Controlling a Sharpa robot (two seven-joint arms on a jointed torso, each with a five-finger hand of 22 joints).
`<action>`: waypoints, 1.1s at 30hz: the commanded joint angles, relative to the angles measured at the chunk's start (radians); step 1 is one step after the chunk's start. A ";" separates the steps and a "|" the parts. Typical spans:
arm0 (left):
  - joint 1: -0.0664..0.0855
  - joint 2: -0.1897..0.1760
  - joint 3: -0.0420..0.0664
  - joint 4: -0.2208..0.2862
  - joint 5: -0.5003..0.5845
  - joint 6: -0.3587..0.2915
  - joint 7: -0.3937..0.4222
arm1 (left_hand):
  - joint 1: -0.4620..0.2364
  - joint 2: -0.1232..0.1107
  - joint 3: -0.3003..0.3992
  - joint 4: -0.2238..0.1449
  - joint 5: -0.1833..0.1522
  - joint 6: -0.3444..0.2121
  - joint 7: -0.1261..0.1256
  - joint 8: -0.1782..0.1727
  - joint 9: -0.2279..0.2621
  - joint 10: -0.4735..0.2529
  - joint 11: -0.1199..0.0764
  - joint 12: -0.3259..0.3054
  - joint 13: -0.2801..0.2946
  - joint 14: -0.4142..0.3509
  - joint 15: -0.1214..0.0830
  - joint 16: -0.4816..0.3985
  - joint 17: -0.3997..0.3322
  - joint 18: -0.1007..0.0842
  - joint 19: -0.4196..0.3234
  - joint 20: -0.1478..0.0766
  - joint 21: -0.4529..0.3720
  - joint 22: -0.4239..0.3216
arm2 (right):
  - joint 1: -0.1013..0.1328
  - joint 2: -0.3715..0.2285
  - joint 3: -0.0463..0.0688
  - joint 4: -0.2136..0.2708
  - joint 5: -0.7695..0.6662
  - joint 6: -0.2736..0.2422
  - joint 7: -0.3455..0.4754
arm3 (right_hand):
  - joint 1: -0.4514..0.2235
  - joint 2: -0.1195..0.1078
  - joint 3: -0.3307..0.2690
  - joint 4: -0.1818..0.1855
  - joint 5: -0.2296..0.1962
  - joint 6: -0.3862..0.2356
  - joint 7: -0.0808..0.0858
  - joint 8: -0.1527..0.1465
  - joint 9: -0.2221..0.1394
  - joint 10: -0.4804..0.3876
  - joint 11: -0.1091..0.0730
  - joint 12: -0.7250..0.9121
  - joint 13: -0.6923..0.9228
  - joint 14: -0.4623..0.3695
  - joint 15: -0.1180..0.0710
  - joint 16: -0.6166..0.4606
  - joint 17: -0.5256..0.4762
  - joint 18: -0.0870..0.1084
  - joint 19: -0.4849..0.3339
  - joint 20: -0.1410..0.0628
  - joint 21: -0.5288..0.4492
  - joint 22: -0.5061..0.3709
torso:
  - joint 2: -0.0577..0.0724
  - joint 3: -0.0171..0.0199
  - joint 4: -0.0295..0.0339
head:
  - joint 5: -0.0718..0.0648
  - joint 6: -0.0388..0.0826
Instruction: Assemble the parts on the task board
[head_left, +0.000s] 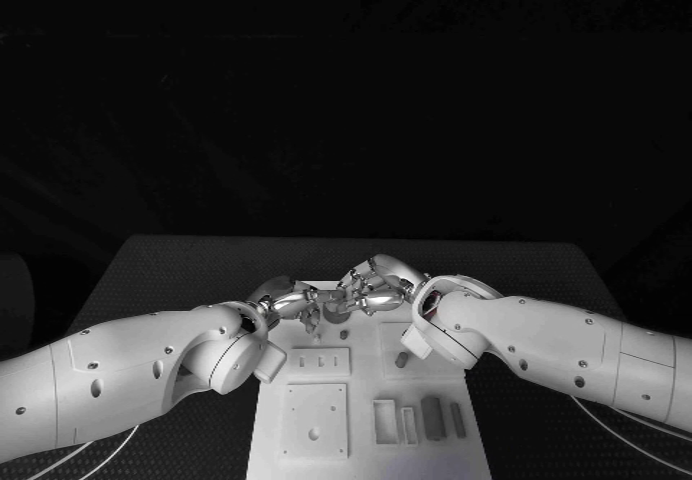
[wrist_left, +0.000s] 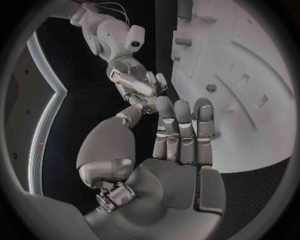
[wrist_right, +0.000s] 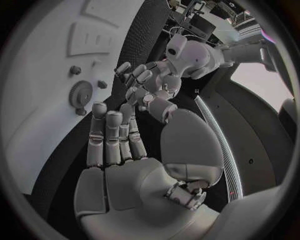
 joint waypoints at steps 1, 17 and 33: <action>0.001 -0.001 0.000 -0.001 0.032 0.054 -0.002 | 0.000 -0.006 -0.001 -0.009 0.007 -0.009 -0.001 0.003 -0.002 -0.008 0.000 0.003 0.001 -0.009 0.000 0.007 -0.002 -0.008 -0.008 -0.109 -0.005 0.008 | -0.001 -0.001 0.000 -0.001 -0.014 0.024 0.004 | -0.001 0.009 0.000 -0.006 0.004 0.025 0.006 0.014 0.032 0.009 0.000 -0.004 0.001 0.003 -0.004 0.006 0.002 0.014 0.007 0.003 0.004 0.021 | 0.000 0.0001 0.0000 | -0.001 -0.001; 0.001 -0.003 0.000 -0.016 0.114 0.107 -0.027 | 0.013 -0.002 0.005 -0.060 0.062 -0.039 0.010 -0.007 -0.011 -0.033 0.010 0.009 0.000 -0.031 0.010 0.009 -0.006 -0.008 -0.020 -0.100 -0.013 0.015 | -0.001 -0.004 0.000 0.000 -0.025 0.051 0.005 | -0.002 0.010 0.000 -0.008 0.004 0.025 0.006 0.013 0.032 0.010 0.000 -0.005 0.002 0.003 -0.005 0.006 0.003 0.014 0.007 0.002 0.004 0.020 | 0.000 0.0003 0.0006 | -0.001 -0.005; 0.000 -0.001 0.000 -0.022 0.128 0.147 -0.033 | -0.016 -0.011 0.003 -0.096 0.131 -0.078 0.029 -0.023 -0.026 -0.076 0.028 0.026 0.002 -0.068 0.026 0.021 -0.009 -0.008 -0.041 -0.083 -0.021 0.019 | -0.001 -0.004 0.000 0.000 -0.025 0.058 0.005 | -0.004 0.012 -0.001 -0.011 0.003 0.025 0.006 0.012 0.033 0.010 0.000 -0.006 0.004 0.002 -0.005 0.006 0.004 0.014 0.007 0.002 0.005 0.020 | 0.000 0.0002 0.0007 | -0.003 -0.008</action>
